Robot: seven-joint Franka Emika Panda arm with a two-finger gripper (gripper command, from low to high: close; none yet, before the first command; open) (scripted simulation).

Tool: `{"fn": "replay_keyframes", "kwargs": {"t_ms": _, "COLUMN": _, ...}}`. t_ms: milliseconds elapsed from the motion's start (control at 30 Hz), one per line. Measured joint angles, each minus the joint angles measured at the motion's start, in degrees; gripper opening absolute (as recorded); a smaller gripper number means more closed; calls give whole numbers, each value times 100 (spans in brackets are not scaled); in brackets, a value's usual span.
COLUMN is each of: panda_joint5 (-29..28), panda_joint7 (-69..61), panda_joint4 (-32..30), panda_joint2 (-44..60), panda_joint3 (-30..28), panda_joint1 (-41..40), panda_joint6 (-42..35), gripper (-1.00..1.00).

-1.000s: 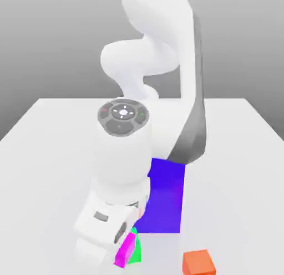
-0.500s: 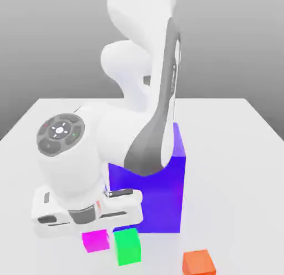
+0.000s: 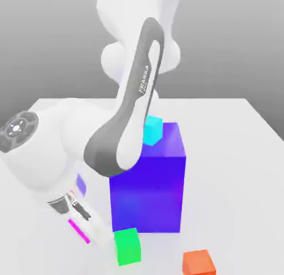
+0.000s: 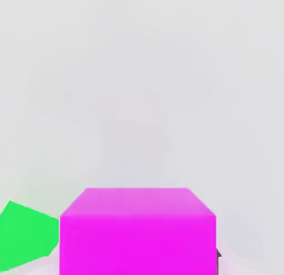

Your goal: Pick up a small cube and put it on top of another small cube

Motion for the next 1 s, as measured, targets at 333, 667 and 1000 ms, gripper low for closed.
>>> {"fn": "replay_keyframes", "kwargs": {"t_ms": 333, "panda_joint5": 670, "panda_joint7": 2745, "panda_joint4": -74, "panda_joint2": -27, "panda_joint3": -606, "panda_joint1": 331, "panda_joint6": -276, "gripper": -100}}
{"fn": "replay_keyframes", "kwargs": {"t_ms": 667, "panda_joint5": 1294, "panda_joint7": 5471, "panda_joint4": -155, "panda_joint2": -251, "panda_joint3": -1264, "panda_joint1": 784, "panda_joint6": -377, "gripper": -100}}
{"fn": "replay_keyframes", "kwargs": {"t_ms": 1000, "panda_joint5": 1690, "panda_joint7": 8143, "panda_joint4": -312, "panda_joint2": -659, "panda_joint3": -1910, "panda_joint1": 1537, "panda_joint6": -105, "gripper": -100}}
